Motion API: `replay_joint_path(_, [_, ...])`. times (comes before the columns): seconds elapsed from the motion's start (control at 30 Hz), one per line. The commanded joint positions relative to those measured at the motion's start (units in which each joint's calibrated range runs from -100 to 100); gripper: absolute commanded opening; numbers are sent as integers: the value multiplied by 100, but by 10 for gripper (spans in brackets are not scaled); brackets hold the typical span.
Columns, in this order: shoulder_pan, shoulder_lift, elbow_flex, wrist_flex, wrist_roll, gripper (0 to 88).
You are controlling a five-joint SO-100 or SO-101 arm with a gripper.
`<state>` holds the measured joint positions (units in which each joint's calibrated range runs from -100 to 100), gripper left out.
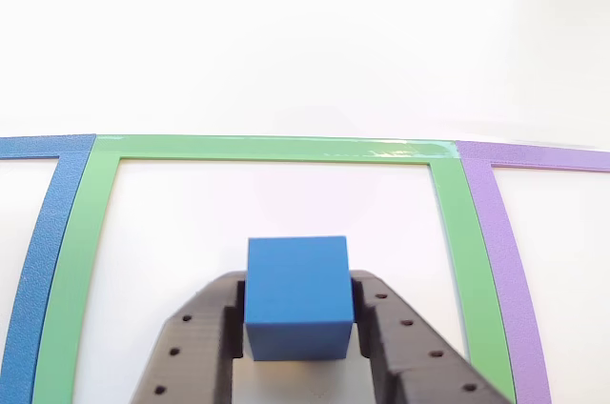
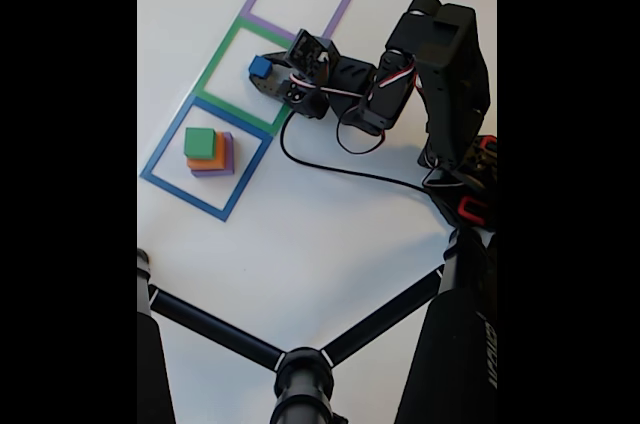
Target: Tower of hanoi
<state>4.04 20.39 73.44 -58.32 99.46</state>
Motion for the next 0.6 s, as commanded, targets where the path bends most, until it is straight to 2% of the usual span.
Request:
replay_joint_path(0.0, [-87,-363,-8,124,54,38])
replay_joint_path(0.13, [-116,-1316,138,893,54,37])
replay_joint_path(0.23, [-126,-2430,211,2067,54,36])
replay_joint_path(0.37, [-78,-4231,129,4310,54,33])
replay_joint_path(0.57, [-116,-6476,-1226,8691,54,29])
